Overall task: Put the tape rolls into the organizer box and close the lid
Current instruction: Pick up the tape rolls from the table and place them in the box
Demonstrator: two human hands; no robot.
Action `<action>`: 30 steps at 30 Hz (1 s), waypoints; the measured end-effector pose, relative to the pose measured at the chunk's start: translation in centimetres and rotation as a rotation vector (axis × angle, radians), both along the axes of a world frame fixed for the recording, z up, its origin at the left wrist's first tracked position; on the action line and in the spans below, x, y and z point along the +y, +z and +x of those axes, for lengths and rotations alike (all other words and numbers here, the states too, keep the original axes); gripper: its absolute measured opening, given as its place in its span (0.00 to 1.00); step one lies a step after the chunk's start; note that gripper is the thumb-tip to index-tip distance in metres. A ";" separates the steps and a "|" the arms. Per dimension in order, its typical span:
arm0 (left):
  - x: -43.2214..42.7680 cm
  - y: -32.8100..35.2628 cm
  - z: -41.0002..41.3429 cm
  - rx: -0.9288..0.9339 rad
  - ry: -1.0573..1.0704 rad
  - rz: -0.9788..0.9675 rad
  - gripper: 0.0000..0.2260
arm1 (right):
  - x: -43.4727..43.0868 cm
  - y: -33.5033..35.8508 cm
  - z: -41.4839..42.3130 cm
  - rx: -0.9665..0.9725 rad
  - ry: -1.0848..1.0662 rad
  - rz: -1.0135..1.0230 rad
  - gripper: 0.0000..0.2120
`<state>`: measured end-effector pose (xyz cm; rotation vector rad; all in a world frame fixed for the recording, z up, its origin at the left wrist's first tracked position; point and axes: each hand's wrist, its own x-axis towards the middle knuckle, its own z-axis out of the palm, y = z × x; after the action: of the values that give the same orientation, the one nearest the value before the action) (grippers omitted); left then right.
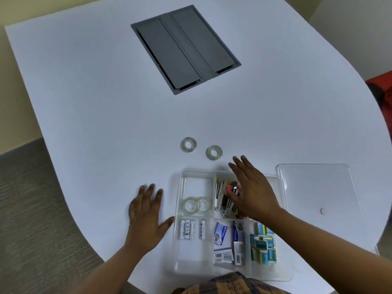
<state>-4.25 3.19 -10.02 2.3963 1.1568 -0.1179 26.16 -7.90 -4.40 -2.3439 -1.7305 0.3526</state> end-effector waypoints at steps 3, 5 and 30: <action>0.9 0.9 1.3 -0.166 0.103 0.039 0.27 | -0.7 -1.1 0.3 -0.001 -0.017 -0.075 0.37; 2.6 1.3 2.8 -0.222 0.101 0.055 0.23 | -0.9 -1.6 0.1 -0.012 0.003 -0.099 0.36; 14.0 4.1 16.6 -0.394 0.023 0.023 0.22 | -1.2 -2.7 0.3 0.011 -0.001 -0.061 0.34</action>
<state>12.38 17.23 -5.89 2.2854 1.0010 0.3607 26.41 -9.07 -7.13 -2.3794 -1.7378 0.4230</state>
